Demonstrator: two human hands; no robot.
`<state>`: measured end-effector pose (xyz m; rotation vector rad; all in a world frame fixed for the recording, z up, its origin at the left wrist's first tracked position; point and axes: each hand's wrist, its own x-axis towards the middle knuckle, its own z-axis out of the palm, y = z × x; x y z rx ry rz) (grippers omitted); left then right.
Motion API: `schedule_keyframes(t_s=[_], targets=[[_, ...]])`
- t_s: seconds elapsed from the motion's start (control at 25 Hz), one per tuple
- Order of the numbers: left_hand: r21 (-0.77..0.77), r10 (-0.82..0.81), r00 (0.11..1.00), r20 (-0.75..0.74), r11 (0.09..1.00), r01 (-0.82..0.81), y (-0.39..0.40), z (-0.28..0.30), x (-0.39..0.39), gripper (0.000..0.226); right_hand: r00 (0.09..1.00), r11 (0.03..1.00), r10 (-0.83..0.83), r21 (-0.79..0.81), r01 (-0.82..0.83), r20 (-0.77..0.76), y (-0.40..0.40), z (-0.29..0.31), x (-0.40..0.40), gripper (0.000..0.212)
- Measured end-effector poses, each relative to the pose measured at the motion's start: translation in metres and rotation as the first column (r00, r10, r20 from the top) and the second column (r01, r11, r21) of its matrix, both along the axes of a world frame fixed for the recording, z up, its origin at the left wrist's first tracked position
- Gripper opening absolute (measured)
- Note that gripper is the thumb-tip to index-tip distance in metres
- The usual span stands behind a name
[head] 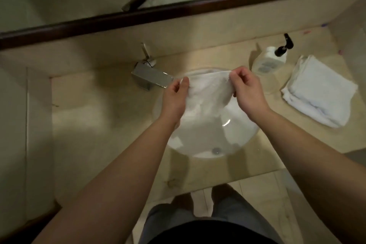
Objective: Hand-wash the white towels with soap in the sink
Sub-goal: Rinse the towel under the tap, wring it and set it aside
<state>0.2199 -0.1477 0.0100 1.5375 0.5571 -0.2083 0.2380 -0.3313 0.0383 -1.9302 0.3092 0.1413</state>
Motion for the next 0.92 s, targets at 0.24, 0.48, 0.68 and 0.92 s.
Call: schedule_keyframes(t_s=[0.24,0.48,0.68,0.92], targets=[[0.145,0.051,0.989,-0.136,0.989,-0.031,-0.014,-0.099,0.007,0.043,0.982,0.985,0.062,-0.145,-0.089,-0.18,-0.018,-0.094,0.014,0.018],[0.199,0.089,0.984,-0.151,0.978,-0.058,-0.017,-0.149,0.039,0.019,0.962,0.971,0.129,-0.168,-0.173,-0.242,-0.011,-0.151,0.05,0.015],[0.294,0.023,0.988,-0.155,0.955,0.024,-0.018,-0.19,0.034,0.036,0.945,0.923,0.21,-0.269,-0.277,-0.251,-0.003,-0.202,0.04,0.041],[0.62,-0.106,0.933,-0.345,0.72,0.311,-0.024,-0.225,0.018,0.052,0.89,0.852,0.161,-0.395,-0.343,-0.426,-0.003,-0.241,0.017,0.041]])
